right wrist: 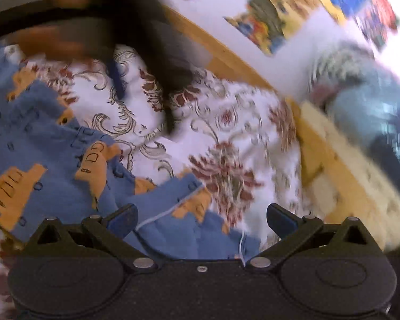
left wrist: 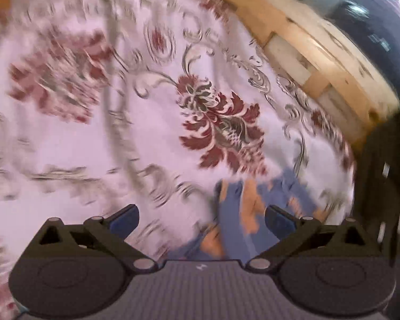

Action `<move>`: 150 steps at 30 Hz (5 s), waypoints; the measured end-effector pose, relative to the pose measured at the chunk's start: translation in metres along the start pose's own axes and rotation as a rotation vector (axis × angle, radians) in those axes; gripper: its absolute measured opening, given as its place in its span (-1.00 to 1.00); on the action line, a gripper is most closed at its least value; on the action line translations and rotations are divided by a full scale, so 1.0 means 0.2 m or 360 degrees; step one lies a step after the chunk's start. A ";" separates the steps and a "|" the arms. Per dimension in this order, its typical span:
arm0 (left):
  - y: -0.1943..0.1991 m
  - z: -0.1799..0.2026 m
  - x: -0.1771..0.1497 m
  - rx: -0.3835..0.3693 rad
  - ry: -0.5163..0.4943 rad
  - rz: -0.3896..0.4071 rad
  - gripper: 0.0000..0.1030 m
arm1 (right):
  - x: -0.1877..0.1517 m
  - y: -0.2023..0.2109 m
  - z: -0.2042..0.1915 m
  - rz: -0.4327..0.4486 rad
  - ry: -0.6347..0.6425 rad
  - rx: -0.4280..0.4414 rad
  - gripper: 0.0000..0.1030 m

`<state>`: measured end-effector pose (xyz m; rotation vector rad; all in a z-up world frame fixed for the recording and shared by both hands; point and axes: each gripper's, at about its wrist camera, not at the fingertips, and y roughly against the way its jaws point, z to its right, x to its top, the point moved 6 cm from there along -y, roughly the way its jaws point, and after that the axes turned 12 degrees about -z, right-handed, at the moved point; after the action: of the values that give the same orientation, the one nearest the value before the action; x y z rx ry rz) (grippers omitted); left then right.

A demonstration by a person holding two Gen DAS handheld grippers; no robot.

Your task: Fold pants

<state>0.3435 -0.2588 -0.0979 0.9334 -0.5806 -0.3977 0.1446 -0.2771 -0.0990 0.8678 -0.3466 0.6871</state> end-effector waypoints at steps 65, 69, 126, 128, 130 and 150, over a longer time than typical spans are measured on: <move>-0.68 0.70 0.28 0.0092 0.0087 -0.0538 -0.25 | -0.73 -0.15 0.52 -0.0432 -0.2578 0.0427 -0.85; -0.66 0.77 0.31 0.0083 0.0026 -0.0487 0.33 | -0.73 -0.14 0.52 -0.0474 -0.2548 0.0348 -0.74; 0.40 -0.38 -1.30 0.0340 0.0311 -0.0302 0.99 | -0.45 -0.18 0.26 -0.0613 -0.1764 0.1162 0.99; 0.47 -0.37 -1.30 0.0266 0.0313 -0.0328 0.99 | -0.40 -0.14 0.23 -0.0544 -0.1640 0.1186 0.98; 0.55 -0.38 -1.27 0.0283 0.0281 -0.0307 0.99 | -0.33 -0.12 0.19 -0.0503 -0.1490 0.1146 0.98; 0.46 -0.73 -0.51 0.0608 -0.0131 -0.0229 0.99 | 0.32 0.11 -0.65 0.0113 -0.0094 0.1155 0.89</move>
<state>0.3624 -0.0603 -0.1189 1.3348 -0.6802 -0.4647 0.1773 -0.1387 -0.1312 1.5717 -0.1751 0.8706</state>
